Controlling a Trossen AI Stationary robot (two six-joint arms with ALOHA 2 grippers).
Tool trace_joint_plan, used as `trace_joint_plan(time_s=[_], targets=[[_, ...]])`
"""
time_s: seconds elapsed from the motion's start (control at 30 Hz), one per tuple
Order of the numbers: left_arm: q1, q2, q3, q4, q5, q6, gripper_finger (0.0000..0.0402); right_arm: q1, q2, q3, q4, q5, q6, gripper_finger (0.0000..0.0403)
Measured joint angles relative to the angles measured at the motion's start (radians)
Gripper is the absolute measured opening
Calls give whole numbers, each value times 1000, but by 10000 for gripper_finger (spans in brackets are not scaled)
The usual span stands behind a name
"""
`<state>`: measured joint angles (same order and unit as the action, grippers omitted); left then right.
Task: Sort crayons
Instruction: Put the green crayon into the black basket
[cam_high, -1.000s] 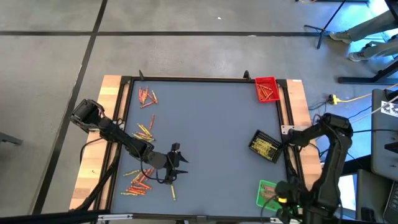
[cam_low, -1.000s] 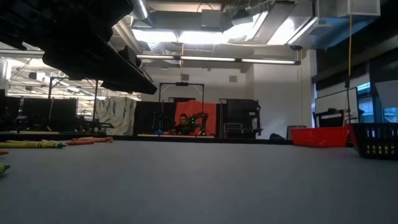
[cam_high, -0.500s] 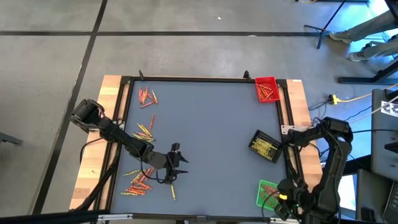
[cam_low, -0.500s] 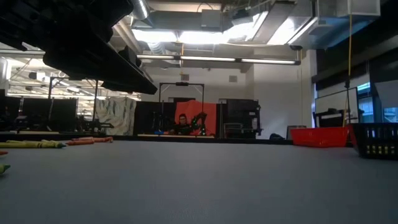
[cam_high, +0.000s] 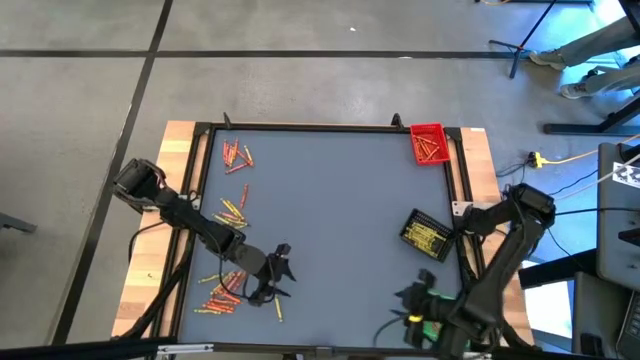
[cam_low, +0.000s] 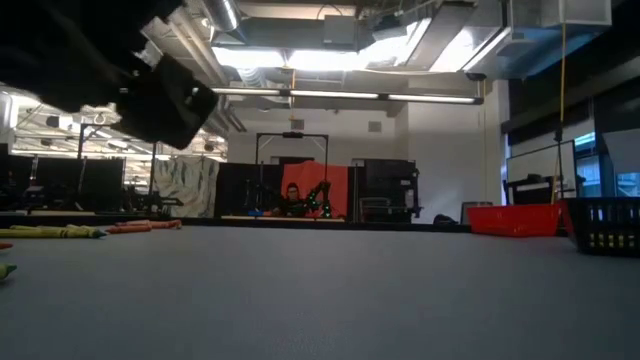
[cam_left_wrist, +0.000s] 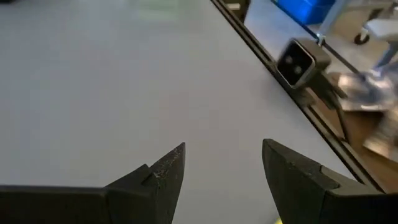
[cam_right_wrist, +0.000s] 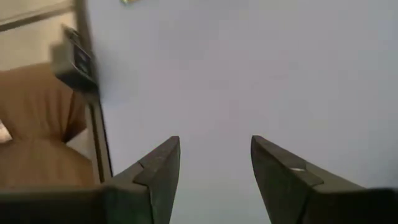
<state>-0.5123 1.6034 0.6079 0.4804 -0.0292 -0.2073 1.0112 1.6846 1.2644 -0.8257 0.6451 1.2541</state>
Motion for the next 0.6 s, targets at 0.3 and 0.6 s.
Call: trace_joint_plan(time_s=[0.3, 0.6], targets=[[-84, 0, 0, -82, -17, 0, 197, -213, 148, 0, 467, -122, -600, 186], [-138, 1, 0, -254, -39, 16, 197, -315, 255, 0, 658, -220, -784, 186]])
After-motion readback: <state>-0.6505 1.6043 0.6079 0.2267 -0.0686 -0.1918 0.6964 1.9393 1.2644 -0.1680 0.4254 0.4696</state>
